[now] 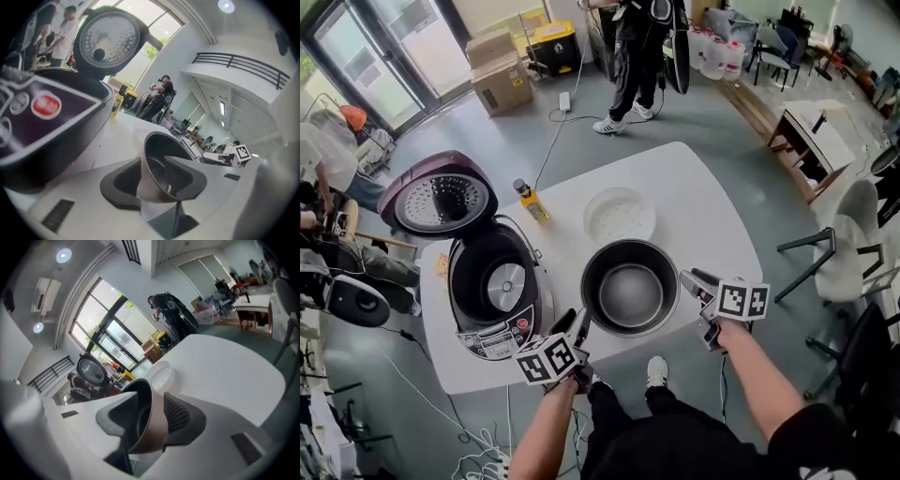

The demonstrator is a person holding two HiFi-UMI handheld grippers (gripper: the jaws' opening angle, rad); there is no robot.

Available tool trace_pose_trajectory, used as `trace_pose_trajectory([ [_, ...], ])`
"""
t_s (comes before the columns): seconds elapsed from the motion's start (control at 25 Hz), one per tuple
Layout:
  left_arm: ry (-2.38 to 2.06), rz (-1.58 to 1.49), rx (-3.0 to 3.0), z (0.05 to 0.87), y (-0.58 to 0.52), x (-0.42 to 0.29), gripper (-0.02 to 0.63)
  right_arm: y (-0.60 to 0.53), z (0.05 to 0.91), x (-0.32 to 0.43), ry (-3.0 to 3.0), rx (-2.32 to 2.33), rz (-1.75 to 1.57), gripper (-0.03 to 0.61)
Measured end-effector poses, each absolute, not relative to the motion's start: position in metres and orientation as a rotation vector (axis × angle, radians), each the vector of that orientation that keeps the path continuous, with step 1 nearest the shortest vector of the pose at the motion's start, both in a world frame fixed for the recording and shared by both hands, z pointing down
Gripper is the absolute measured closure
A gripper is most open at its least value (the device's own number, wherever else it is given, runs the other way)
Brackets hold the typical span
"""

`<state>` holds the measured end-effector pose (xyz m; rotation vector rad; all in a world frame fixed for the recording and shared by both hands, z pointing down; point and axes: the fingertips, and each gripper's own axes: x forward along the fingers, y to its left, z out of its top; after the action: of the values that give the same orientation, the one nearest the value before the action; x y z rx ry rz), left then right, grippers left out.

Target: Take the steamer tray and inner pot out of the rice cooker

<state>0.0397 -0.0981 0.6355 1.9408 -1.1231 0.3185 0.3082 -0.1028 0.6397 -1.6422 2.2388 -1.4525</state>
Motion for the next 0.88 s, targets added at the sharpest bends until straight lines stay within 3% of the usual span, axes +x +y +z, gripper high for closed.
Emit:
trace_pose_trajectory([
  [0.44,-1.534,0.314,2.384,0.486,-0.123,0.018,0.244,-0.112,0.487,0.258,2.724,-1.824,-0.435,0.23],
  [0.68,-1.711,0.315,2.562,0.426,-0.119,0.003,0.281,-0.118,0.414,0.209,2.769,-1.777,0.046,0.183],
  [0.88,-1.851,0.286,2.591,0.393,-0.117,-0.025,0.316,-0.12,0.378,0.175,2.741,-1.722,0.235,0.183],
])
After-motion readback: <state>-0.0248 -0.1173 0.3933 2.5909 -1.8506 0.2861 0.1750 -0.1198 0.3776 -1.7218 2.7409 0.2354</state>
